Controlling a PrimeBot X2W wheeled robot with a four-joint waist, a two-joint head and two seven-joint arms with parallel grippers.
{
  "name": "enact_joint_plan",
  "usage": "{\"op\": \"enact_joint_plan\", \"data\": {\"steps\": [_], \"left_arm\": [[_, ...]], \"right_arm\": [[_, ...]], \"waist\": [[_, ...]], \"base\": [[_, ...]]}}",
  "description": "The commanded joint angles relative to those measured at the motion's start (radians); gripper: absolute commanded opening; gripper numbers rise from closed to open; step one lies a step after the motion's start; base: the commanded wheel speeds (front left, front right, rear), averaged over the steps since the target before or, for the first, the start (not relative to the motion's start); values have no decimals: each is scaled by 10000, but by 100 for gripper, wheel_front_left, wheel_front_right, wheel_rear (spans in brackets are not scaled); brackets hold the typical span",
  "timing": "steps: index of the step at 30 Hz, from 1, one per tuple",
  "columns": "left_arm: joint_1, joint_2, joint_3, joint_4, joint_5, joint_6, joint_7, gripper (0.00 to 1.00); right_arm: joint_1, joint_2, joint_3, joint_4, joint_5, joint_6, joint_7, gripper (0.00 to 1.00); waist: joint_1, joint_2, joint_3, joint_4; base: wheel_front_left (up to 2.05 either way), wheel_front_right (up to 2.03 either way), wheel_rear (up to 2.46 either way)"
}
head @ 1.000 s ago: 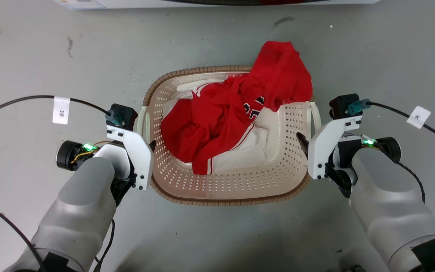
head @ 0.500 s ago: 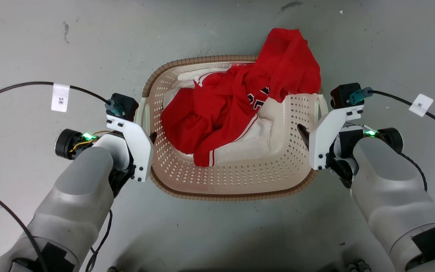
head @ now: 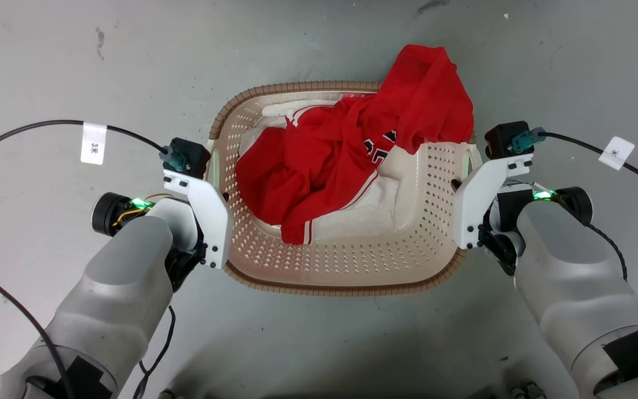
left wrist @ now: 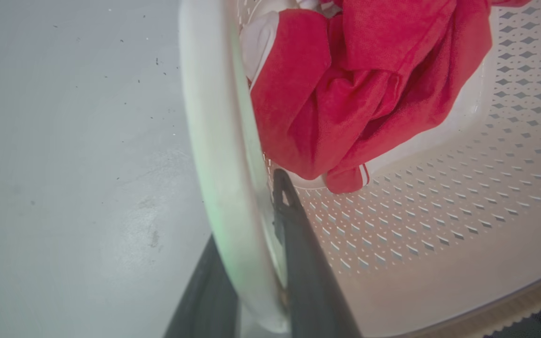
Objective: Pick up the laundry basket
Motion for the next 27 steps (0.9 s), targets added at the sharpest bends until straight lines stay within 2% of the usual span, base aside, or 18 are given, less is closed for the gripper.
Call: {"op": "enact_joint_plan", "data": {"steps": [1, 5, 11, 20, 24, 25, 27], "left_arm": [[-51, 152, -102, 4, -35, 14, -18, 0], [117, 201, -392, -25, -424, 14, 70, 0], [520, 368, -892, -156, -1107, 13, 496, 0], [1286, 821, -1866, -833, -2383, 13, 2128, 0], [1626, 1079, -2332, -1225, -2956, 13, 2962, 0], [1771, 1293, -2588, -1471, -3331, 13, 3410, 0], [1861, 1408, -2722, -1581, -3530, 13, 3547, 0]], "right_arm": [[-66, -68, -21, 7, -114, -3, -11, 0], [107, -68, -97, 26, -301, -3, 144, 0], [391, -84, -162, 34, -766, -5, 1002, 0], [866, -132, -281, 42, -1316, -11, 3159, 0], [1075, -154, -198, 47, -1242, -12, 4040, 0], [1085, -172, -94, 35, -1152, -14, 4417, 0], [1195, -177, 44, 38, -1051, -14, 4628, 0]], "waist": [[-1, 0, -69, -5], [-1, 0, -419, -45], [-1, 0, -1458, -134], [-1, 0, -3663, -202], [-1, 0, -4689, -239], [-1, 0, -5376, -265], [-1, 0, -5807, -272]], "base": [[0, 0, 0], [0, 0, 0], [0, 0, 0], [0, 0, 0], [0, 0, 0], [0, 0, 0], [0, 0, 0]]}}
